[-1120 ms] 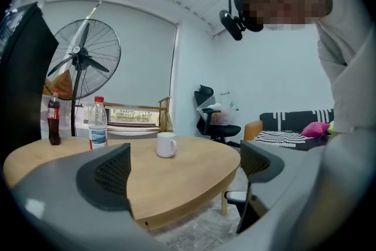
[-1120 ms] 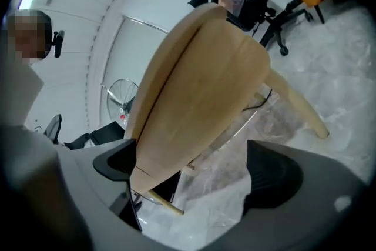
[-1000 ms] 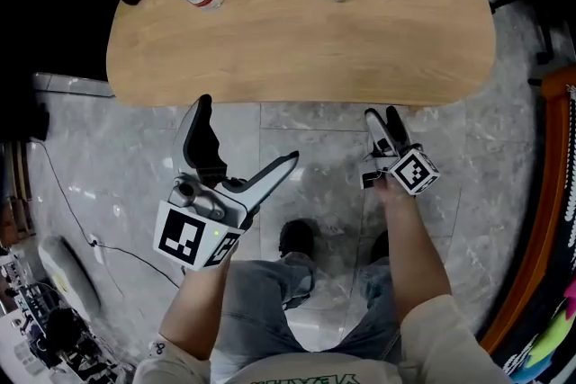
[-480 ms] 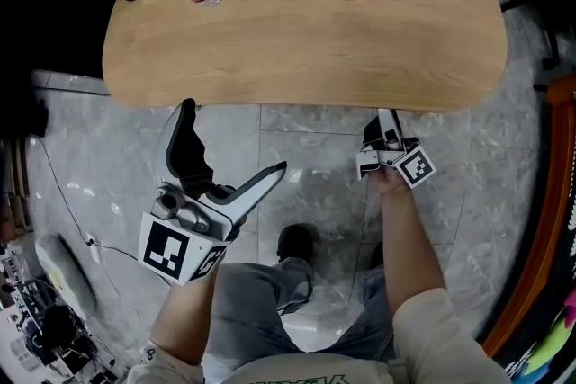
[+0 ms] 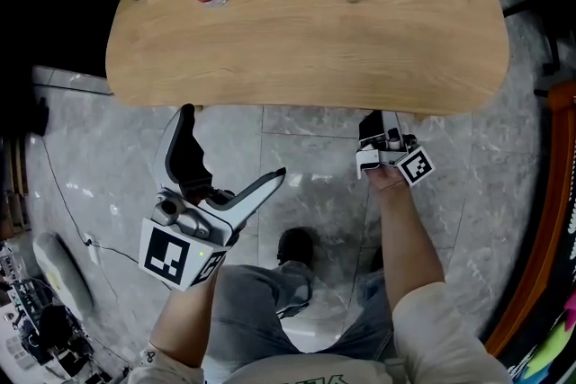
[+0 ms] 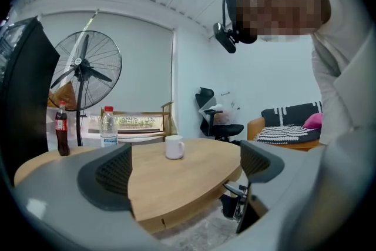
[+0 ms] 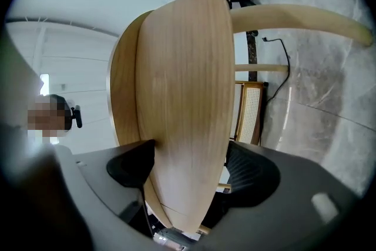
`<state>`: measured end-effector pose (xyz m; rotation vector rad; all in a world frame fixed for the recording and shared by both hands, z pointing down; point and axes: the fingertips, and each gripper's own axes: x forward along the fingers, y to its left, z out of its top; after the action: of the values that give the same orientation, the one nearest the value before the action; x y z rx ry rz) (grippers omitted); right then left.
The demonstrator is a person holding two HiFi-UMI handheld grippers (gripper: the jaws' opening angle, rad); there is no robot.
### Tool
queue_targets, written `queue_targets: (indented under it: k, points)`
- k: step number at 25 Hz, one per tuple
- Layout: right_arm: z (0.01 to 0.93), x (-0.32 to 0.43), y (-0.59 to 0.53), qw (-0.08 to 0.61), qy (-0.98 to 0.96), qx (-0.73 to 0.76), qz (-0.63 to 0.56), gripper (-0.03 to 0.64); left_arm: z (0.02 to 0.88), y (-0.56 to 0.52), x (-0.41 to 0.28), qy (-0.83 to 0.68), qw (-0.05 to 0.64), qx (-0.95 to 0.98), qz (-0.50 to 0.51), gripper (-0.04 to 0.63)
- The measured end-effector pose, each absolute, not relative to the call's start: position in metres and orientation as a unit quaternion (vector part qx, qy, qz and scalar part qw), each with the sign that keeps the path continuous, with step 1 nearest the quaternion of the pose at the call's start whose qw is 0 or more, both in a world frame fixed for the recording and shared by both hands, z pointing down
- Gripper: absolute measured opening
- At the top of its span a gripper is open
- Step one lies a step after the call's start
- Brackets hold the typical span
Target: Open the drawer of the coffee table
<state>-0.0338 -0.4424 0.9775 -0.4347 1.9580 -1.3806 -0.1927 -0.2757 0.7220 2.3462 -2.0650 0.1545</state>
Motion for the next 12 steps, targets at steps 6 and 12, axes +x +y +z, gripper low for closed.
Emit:
queue_targets:
  k: [6,12]
  points:
    - [0.978,-0.032,-0.433,0.348,0.752,-0.17,-0.534,0.371,0.721,-0.273,-0.195,-0.66,0.005,0.75,0.049,0.565]
    - [0.98,-0.023,-0.415,0.337,0.751,-0.163,-0.544,0.368,0.719,-0.27,-0.189,-0.661,0.004,0.749,0.041,0.565]
